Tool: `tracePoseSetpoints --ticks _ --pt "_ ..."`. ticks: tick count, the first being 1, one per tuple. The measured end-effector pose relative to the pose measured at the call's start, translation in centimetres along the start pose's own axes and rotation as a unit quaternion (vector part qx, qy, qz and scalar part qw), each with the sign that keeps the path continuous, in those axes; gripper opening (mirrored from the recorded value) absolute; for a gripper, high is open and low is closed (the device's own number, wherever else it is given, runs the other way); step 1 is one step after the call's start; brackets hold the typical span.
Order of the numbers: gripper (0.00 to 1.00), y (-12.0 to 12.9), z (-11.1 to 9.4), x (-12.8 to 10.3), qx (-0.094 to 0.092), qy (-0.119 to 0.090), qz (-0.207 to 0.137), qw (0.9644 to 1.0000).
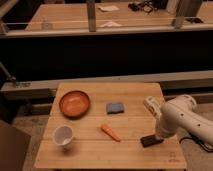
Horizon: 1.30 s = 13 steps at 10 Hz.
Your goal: Push the eraser across the table
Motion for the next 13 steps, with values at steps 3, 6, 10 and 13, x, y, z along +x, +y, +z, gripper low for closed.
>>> tracePoseSetpoints --ticks 3,6,10,13 --pt "0.09 0.6 1.0 0.1 -0.005 -0.002 -0.001 1.0" --pt "0.08 0.2 1.9 -0.4 -0.009 -0.003 -0.008 0.9999" --pt "0.08 -0.1 3.3 -0.9 -0.016 -0.003 -0.016 0.9997" --pt "0.08 -0.5 4.0 -1.3 -0.021 -0.002 -0.023 0.9995"
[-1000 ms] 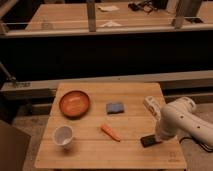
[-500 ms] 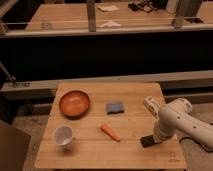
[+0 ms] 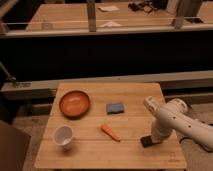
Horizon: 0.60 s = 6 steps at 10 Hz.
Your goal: Push the eraser across the table
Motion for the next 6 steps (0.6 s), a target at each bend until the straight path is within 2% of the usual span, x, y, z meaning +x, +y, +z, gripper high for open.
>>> tracePoseSetpoints --ticks 6 --pt "0.08 -0.89 1.17 -1.05 -0.005 0.002 -0.015 0.9999"
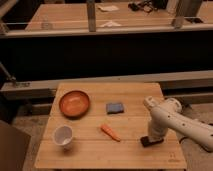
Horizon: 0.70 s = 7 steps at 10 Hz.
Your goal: Push the eraser across the table
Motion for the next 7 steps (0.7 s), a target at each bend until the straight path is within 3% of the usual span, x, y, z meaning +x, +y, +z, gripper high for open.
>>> tracePoseSetpoints --ticks 7 --pt "0.08 -0.77 0.74 -0.81 0.001 0.002 -0.013 0.9999"
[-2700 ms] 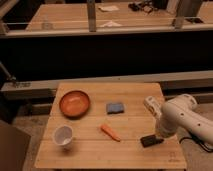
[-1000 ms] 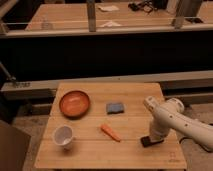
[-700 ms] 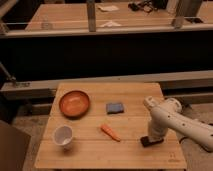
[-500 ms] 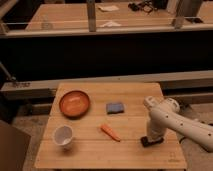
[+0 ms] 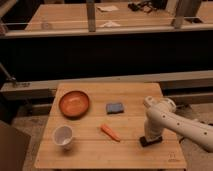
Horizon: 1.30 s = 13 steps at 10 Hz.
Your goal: Push the eraser across the table
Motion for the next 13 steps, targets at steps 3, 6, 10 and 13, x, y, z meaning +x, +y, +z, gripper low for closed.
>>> tracePoseSetpoints --ticks 3,6,10,13 --pt "0.08 -0.5 0.1 -0.5 0.0 0.002 -0.01 0.9999" --pt "0.08 -0.6 0.0 -0.9 0.0 0.001 -0.012 0.9999" --pt "0.08 -1.5 0.1 -1.6 0.001 0.003 -0.026 0.9997" --pt "0.08 -1.5 0.0 -1.7 0.0 0.003 -0.026 0.9996"
